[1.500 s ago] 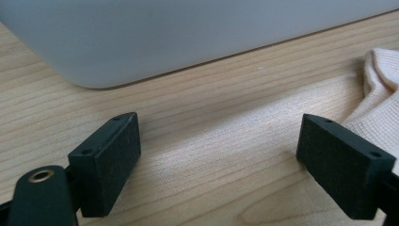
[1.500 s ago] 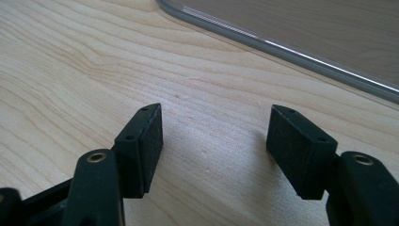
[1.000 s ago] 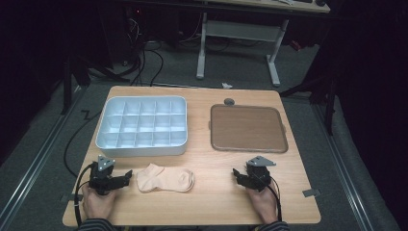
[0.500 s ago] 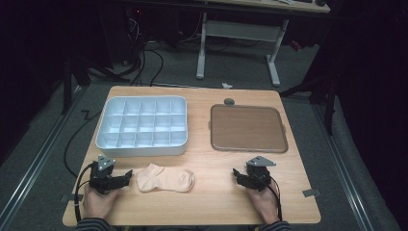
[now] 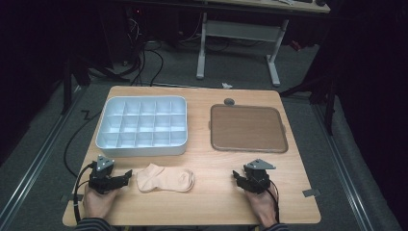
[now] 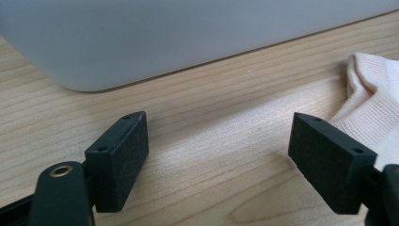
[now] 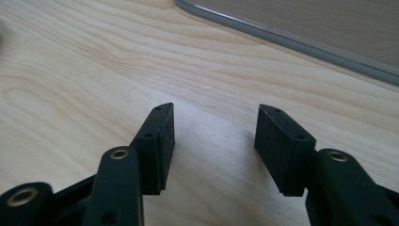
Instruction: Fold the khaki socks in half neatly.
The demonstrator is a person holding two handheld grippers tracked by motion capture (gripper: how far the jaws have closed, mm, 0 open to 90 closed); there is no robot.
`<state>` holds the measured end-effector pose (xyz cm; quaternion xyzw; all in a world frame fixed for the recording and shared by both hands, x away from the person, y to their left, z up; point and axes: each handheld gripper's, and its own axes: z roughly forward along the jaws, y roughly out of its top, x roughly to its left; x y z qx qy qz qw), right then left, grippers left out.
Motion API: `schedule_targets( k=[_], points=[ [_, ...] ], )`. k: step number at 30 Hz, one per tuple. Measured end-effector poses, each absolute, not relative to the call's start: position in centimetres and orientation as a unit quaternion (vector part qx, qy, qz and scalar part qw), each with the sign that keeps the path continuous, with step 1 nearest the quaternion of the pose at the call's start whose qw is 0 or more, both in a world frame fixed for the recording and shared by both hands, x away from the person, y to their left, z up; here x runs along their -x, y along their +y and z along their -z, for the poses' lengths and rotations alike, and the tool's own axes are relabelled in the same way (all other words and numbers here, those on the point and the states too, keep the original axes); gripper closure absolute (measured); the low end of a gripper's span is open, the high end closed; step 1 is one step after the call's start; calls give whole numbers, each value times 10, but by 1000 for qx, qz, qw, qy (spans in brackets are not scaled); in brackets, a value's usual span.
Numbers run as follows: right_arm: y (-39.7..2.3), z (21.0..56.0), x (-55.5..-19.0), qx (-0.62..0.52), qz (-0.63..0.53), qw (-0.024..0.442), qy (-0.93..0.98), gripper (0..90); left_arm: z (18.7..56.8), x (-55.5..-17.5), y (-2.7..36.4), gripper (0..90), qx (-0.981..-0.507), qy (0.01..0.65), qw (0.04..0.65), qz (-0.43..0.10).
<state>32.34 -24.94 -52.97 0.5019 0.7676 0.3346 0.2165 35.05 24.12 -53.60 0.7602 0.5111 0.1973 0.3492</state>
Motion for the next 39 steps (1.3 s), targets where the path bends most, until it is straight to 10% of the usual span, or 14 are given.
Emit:
schedule_targets(
  k=[39],
  points=[
    [-132, 512, -308, -383, -411, 104, 821, 532, 529, -328, 191, 318, -779, 485, 376, -127]
  ],
)
